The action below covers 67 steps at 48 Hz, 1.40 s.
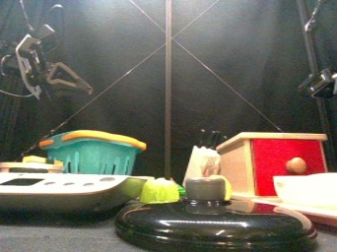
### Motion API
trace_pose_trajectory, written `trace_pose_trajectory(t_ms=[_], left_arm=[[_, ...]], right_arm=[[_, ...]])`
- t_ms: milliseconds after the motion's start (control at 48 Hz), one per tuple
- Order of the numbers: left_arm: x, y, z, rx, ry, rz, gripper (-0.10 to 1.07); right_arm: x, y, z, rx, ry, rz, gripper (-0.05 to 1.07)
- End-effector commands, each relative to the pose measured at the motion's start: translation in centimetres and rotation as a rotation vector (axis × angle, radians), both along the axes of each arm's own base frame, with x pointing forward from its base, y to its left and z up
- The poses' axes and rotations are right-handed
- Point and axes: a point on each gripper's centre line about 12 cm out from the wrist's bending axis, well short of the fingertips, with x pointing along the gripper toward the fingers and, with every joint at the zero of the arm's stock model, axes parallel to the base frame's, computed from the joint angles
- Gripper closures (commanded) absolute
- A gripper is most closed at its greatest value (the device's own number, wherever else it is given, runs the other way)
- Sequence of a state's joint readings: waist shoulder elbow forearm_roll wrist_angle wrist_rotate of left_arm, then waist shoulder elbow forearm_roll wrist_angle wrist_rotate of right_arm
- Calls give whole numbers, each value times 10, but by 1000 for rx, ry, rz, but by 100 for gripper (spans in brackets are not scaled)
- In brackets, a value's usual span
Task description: Grab pot lid
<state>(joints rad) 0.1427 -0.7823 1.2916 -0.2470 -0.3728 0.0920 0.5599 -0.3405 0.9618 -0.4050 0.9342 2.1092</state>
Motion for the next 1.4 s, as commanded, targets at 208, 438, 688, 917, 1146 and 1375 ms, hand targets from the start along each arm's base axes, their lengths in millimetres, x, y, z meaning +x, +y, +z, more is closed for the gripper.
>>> trace_pose_trajectory(t_ms=[208,438,688,917,1146,1375], left_arm=[[3,-5,5,43,-8,-40,67],[5,-22,5,152,4,-153,67],[4,-29,1,198,17,-206,67],[3,-29,-1,196,23,-206,67],[3,-29,-2,196,25,-206,67],[2,-28,-3,195,28,-200,67]], right_arm=[[36,1,46,-131,-260,189,11],[78,12,66,-307,-470,472,11],[117,40,50,-358,-506,694,11],[147,62,25,-393,-461,770,11],[171,76,3,-422,-429,814,11],[185,86,-2,-419,-433,822,12]])
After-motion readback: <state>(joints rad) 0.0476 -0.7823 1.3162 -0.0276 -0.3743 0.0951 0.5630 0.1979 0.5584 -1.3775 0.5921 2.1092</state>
